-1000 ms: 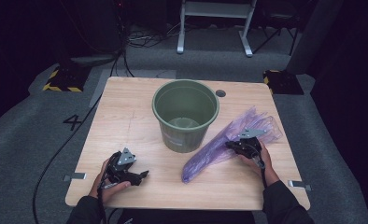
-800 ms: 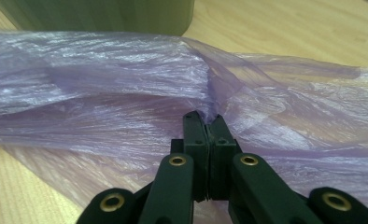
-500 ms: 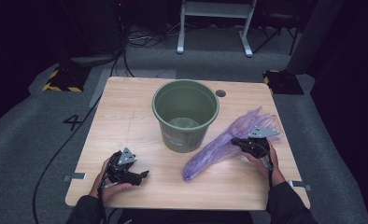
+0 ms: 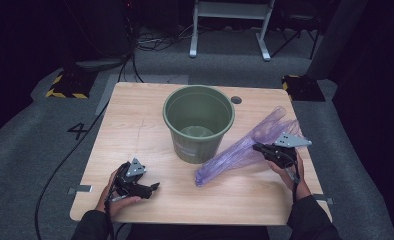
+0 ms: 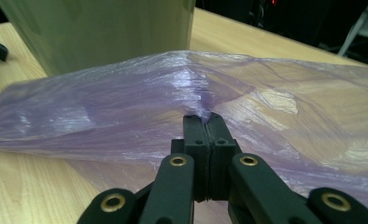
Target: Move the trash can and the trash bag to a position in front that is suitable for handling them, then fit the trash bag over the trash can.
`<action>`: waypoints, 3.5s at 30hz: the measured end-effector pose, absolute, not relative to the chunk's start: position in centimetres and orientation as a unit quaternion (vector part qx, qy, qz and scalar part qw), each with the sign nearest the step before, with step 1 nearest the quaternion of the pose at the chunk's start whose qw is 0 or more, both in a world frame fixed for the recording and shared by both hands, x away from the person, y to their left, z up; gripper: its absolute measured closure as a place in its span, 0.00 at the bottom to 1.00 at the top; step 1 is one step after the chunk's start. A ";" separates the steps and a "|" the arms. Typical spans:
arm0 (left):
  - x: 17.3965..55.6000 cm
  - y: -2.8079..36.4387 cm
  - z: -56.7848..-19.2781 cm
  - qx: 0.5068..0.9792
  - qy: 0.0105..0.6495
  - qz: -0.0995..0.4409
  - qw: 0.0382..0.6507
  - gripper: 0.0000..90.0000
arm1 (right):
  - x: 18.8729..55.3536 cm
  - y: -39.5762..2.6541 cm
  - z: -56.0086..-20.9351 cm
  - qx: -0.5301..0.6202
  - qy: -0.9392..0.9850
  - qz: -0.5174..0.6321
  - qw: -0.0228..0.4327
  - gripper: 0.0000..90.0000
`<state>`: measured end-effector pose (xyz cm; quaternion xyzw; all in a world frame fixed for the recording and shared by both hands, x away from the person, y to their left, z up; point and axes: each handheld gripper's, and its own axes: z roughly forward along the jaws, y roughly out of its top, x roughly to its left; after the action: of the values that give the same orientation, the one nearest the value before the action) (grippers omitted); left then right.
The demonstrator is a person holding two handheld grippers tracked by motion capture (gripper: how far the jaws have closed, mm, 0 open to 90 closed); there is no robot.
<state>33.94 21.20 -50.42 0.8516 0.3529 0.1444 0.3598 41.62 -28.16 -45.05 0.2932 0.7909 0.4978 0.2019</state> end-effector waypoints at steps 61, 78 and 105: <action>33.9 21.2 -50.4 0.852 0.353 0.147 0.358 0.17 | 39.7 -29.7 -38.6 0.235 0.718 0.601 0.259 1.00; 34.0 21.2 -50.4 0.851 0.356 0.147 0.358 0.17 | 39.2 -30.8 -36.4 0.229 0.698 0.623 0.270 1.00; 34.1 21.1 -50.4 0.850 0.358 0.147 0.358 0.17 | 38.2 -31.1 -30.8 0.210 0.671 0.639 0.312 1.00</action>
<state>34.09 21.10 -50.40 0.8498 0.3580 0.1475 0.3577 38.18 -31.09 -30.78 0.2096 0.6712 0.6387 0.3123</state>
